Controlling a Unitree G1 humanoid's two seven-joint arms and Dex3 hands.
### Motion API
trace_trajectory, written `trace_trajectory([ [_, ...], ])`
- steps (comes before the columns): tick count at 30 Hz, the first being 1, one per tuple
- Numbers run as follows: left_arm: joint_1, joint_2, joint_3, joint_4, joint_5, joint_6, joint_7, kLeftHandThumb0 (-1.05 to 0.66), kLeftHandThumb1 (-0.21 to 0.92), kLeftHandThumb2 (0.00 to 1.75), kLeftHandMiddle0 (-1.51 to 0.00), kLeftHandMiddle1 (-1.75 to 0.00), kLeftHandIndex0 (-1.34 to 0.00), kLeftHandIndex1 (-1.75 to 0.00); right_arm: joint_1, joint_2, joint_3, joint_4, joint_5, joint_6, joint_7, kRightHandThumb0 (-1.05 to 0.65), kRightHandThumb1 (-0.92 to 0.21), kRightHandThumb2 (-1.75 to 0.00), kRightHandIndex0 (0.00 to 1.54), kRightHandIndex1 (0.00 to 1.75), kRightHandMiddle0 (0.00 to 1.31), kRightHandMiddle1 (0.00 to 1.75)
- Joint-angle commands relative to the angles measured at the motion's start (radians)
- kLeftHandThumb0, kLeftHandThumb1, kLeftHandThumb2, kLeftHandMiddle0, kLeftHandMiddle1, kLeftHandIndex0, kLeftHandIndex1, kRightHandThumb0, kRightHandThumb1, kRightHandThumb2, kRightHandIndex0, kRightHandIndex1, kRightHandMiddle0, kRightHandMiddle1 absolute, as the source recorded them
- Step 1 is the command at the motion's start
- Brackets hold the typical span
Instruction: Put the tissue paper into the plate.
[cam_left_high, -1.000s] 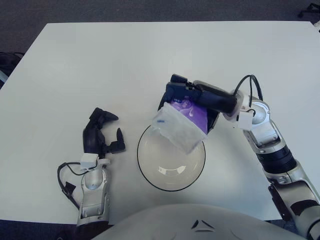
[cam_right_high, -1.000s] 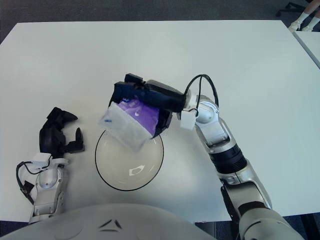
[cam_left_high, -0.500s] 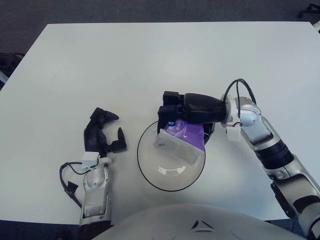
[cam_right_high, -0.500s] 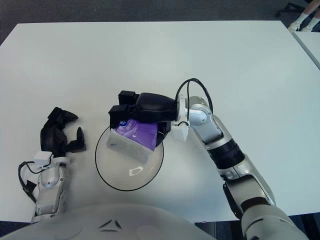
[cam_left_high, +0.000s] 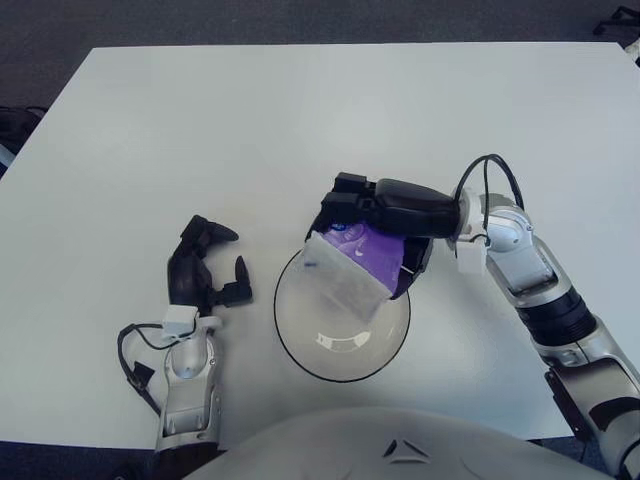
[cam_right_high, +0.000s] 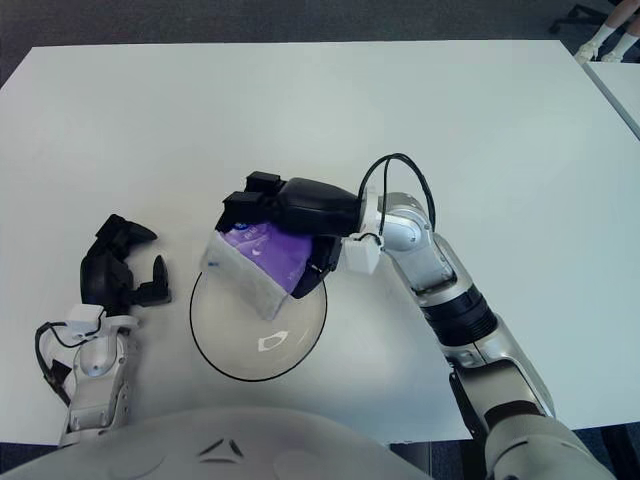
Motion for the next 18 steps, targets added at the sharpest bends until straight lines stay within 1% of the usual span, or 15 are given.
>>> trace_trajectory([
  [1, 0.044, -0.013, -0.009, 0.046, -0.002, 0.07, -0.001, -0.01, 0.04, 1.62, -0.8, -1.75, -0.63, -1.68, -0.022, -0.01, -0.005, 0.025, 0.046, -0.005, 0.032, -0.9, -0.88, -0.51, 0.01, 0.05, 0.01, 0.08],
  [2, 0.043, -0.017, -0.007, 0.047, -0.008, 0.071, 0.0, -0.01, 0.06, 1.6, -0.79, -1.75, -0.62, -1.68, -0.023, -0.014, 0.0, 0.017, 0.063, 0.017, 0.049, -0.92, -0.89, -0.47, 0.0, 0.03, 0.0, 0.05],
  [6, 0.04, -0.026, -0.001, 0.048, -0.025, 0.073, -0.003, -0.01, 0.08, 1.58, -0.78, -1.75, -0.59, -1.7, -0.029, -0.026, 0.007, -0.004, 0.122, 0.094, 0.106, -0.95, -0.87, -0.39, 0.0, 0.01, 0.0, 0.01],
  [10, 0.042, -0.026, -0.004, 0.042, -0.023, 0.08, -0.003, -0.01, 0.09, 1.58, -0.77, -1.75, -0.56, -1.72, -0.04, -0.032, 0.006, -0.011, 0.178, 0.155, 0.161, -0.95, -0.8, -0.33, 0.0, 0.0, 0.0, 0.0],
  [12, 0.043, -0.024, -0.004, 0.039, -0.021, 0.085, -0.004, -0.01, 0.09, 1.58, -0.78, -1.75, -0.56, -1.72, -0.048, -0.034, 0.004, -0.01, 0.193, 0.171, 0.183, -0.92, -0.75, -0.31, 0.0, 0.0, 0.0, 0.0],
  [15, 0.043, -0.022, -0.003, 0.038, -0.021, 0.089, -0.005, -0.01, 0.09, 1.59, -0.78, -1.75, -0.57, -1.72, -0.055, -0.034, 0.0, -0.009, 0.202, 0.183, 0.204, -0.88, -0.67, -0.38, 0.0, 0.0, 0.0, 0.0],
  [18, 0.043, -0.023, -0.002, 0.036, -0.02, 0.093, -0.004, -0.01, 0.08, 1.6, -0.79, -1.75, -0.57, -1.72, -0.06, -0.036, -0.007, -0.01, 0.206, 0.189, 0.219, -0.85, -0.58, -0.48, 0.0, 0.0, 0.0, 0.0],
])
